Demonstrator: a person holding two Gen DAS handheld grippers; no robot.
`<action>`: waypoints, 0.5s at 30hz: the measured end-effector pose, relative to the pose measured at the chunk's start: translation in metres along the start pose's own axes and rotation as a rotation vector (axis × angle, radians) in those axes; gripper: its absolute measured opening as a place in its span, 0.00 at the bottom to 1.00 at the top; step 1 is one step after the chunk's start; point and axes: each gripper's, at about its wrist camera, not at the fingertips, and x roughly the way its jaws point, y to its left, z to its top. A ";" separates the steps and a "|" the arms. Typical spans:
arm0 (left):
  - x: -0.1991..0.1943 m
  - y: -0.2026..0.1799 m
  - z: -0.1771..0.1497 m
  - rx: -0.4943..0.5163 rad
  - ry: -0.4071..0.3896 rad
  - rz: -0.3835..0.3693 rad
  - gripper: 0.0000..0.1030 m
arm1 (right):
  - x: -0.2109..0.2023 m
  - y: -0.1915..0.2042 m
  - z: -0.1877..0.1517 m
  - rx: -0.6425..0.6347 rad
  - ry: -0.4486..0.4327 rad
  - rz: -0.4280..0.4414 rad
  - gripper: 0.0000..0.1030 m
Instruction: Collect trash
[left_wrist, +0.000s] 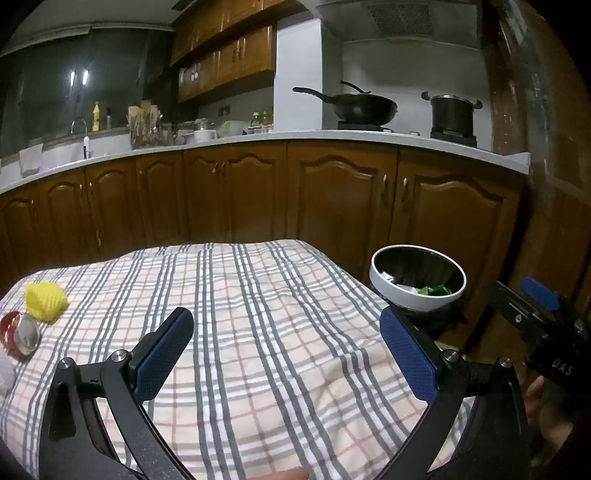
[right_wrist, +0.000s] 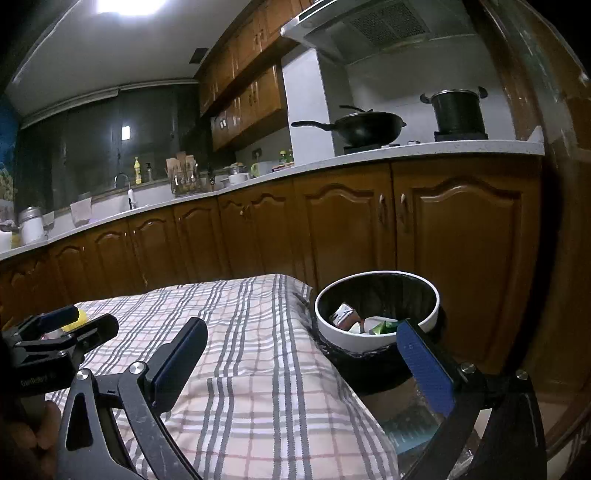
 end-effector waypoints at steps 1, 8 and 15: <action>0.000 0.000 0.000 -0.001 -0.001 -0.001 1.00 | 0.000 0.000 0.000 0.001 0.000 0.002 1.00; -0.004 -0.001 0.002 0.002 -0.013 0.008 1.00 | -0.001 0.001 0.001 -0.004 -0.002 0.005 1.00; -0.006 -0.003 0.002 0.009 -0.023 0.015 1.00 | -0.001 0.000 0.001 0.003 -0.007 0.003 1.00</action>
